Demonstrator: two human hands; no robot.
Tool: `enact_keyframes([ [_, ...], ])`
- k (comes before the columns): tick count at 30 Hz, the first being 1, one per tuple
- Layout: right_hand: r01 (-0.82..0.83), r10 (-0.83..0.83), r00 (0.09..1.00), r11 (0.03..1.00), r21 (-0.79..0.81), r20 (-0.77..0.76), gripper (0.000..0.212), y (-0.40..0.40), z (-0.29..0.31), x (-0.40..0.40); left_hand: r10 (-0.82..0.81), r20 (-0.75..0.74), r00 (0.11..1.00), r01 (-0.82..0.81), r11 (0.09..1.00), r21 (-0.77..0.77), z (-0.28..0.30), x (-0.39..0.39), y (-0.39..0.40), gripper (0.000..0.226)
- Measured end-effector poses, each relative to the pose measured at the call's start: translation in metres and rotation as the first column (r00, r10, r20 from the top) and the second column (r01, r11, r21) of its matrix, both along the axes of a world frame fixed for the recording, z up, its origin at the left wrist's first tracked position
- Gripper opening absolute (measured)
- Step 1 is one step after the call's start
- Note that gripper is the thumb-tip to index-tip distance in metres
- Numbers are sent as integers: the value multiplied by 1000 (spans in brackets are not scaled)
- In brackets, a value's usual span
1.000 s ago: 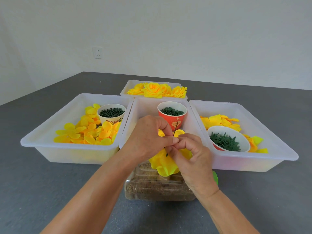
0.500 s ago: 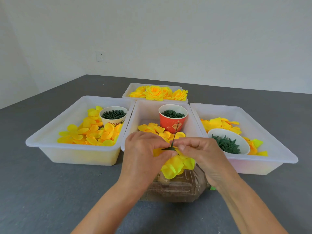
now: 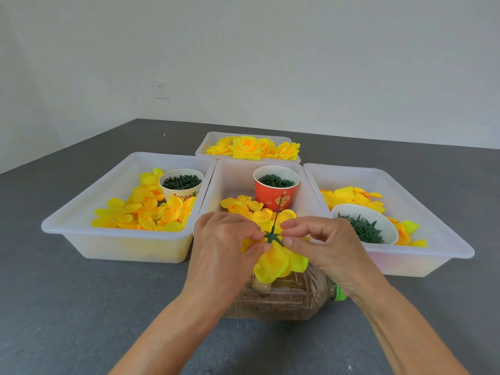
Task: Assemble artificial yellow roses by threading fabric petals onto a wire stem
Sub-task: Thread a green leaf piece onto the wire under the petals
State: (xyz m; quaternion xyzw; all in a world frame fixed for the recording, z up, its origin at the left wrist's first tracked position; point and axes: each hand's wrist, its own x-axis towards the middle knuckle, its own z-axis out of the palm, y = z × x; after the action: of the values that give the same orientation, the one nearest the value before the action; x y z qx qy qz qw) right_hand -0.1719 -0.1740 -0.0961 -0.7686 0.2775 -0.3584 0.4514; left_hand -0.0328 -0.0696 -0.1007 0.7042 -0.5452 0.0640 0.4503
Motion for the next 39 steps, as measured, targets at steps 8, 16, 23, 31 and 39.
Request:
enact_keyframes([
  [8, -57, 60, 996, 998, -34, 72, 26, 2, -1, 13, 10, -10, 1000, -10, 999, -50, -2, -3, -2, 13],
  [16, 7, 4, 991, 997, -77, 133, 14, 2, -17, 22, -12, 77, 997, 18, 996, -85, -10, -1, -8, 10],
  [23, 50, -29, 990, 987, -150, 141, 15, 6, -24, 24, -86, 5, 996, 86, 996, -30, -10, 5, -10, 12],
  [31, -2, 3, 1000, 999, -42, 25, 17, 3, -3, 19, -59, -359, 931, -10, 983, -186, -5, 12, 8, 11],
  [39, 47, -46, 999, 998, -30, 29, 19, 8, -3, 23, 156, -306, 939, -141, 987, 70, -32, -4, 25, 9],
])
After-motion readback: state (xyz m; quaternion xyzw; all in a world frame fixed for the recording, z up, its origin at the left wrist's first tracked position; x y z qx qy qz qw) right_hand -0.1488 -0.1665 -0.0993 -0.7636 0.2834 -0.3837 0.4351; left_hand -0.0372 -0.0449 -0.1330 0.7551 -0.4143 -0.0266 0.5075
